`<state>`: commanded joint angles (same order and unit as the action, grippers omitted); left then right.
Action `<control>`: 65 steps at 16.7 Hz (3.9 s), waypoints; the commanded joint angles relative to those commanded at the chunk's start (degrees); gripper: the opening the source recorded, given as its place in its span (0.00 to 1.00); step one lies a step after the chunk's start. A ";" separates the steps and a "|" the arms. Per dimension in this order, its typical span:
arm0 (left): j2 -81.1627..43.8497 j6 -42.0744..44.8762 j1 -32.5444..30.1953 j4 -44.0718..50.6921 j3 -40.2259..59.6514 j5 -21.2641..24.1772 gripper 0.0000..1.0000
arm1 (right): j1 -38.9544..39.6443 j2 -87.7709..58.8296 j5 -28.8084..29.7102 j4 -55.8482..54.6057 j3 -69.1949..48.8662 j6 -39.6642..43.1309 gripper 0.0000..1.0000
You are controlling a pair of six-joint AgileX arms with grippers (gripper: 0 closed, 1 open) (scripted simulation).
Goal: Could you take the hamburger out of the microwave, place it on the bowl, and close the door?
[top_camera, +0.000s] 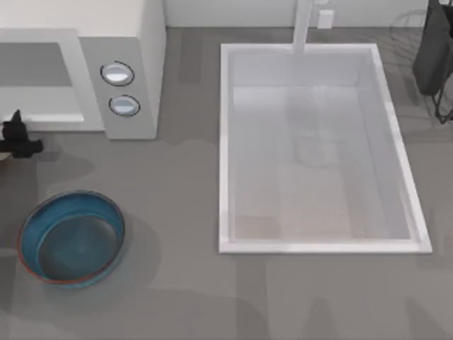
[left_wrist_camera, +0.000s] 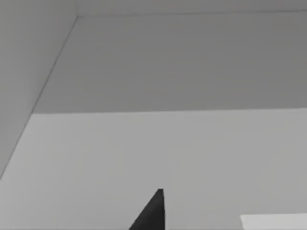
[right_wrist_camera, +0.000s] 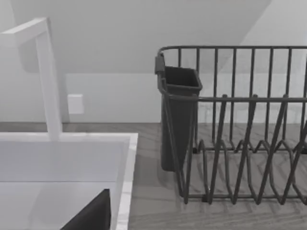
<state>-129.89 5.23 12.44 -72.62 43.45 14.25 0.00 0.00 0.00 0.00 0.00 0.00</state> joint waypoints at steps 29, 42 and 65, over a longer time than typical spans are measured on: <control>20.96 -2.02 -9.20 14.18 -8.08 -8.62 0.00 | 0.00 0.00 0.00 0.00 0.00 0.00 1.00; 23.19 -10.47 -41.53 -17.69 -45.38 -38.09 0.00 | 0.00 0.00 0.00 0.00 0.00 0.00 1.00; 8.22 -8.66 -36.04 -24.69 -36.81 -32.63 0.53 | 0.00 0.00 0.00 0.00 0.00 0.00 1.00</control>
<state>-121.67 -3.44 -23.60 -97.30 6.64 -18.39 0.00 0.00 0.00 0.00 0.00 0.00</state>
